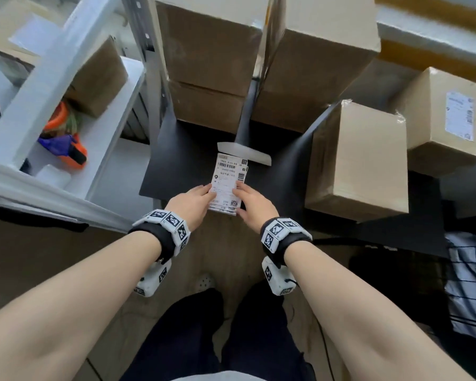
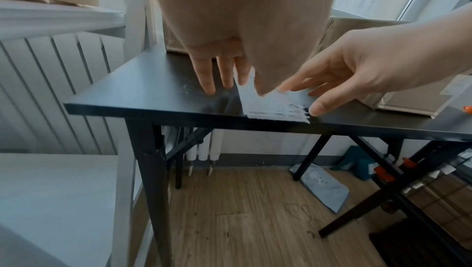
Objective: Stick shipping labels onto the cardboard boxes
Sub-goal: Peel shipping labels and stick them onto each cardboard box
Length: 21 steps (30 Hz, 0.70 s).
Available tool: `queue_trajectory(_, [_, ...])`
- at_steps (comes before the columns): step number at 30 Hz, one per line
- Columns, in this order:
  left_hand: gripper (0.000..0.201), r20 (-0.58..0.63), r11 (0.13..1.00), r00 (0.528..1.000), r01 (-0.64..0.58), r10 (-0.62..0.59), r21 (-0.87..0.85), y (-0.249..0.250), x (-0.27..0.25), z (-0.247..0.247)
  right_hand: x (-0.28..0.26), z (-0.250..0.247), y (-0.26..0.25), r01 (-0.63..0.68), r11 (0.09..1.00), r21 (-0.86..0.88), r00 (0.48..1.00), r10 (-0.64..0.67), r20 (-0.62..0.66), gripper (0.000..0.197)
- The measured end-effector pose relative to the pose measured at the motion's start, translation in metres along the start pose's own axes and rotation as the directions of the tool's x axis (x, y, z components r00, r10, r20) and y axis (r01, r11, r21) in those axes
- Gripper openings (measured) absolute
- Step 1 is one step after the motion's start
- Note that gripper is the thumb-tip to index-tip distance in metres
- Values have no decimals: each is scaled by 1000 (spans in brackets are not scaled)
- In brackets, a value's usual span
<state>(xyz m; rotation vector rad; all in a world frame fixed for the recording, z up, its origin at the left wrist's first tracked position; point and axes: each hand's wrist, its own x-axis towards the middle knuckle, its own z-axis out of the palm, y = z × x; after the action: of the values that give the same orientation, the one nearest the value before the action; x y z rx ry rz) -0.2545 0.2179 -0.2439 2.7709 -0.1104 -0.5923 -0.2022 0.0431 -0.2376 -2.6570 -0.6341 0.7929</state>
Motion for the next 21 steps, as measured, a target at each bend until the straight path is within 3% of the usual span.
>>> queue_trajectory(4, [46, -7, 999, 999, -38, 38, -8, -1, 9, 13, 1, 4, 6, 33, 999, 19, 999, -32, -9, 58])
queue_trajectory(9, [49, -5, 994, 999, -32, 33, 103, -3, 13, 26, -3, 11, 13, 96, 994, -50, 995, -97, -32, 58])
queue_trajectory(16, [57, -110, 931, 972, -161, 207, 326, 1, 7, 27, -9, 27, 17, 146, 988, -59, 977, -153, -146, 39])
queue_trajectory(21, [41, -111, 922, 967, -178, 229, 344, 2, 5, 22, -10, 20, 18, 116, 993, -31, 989, -118, -85, 38])
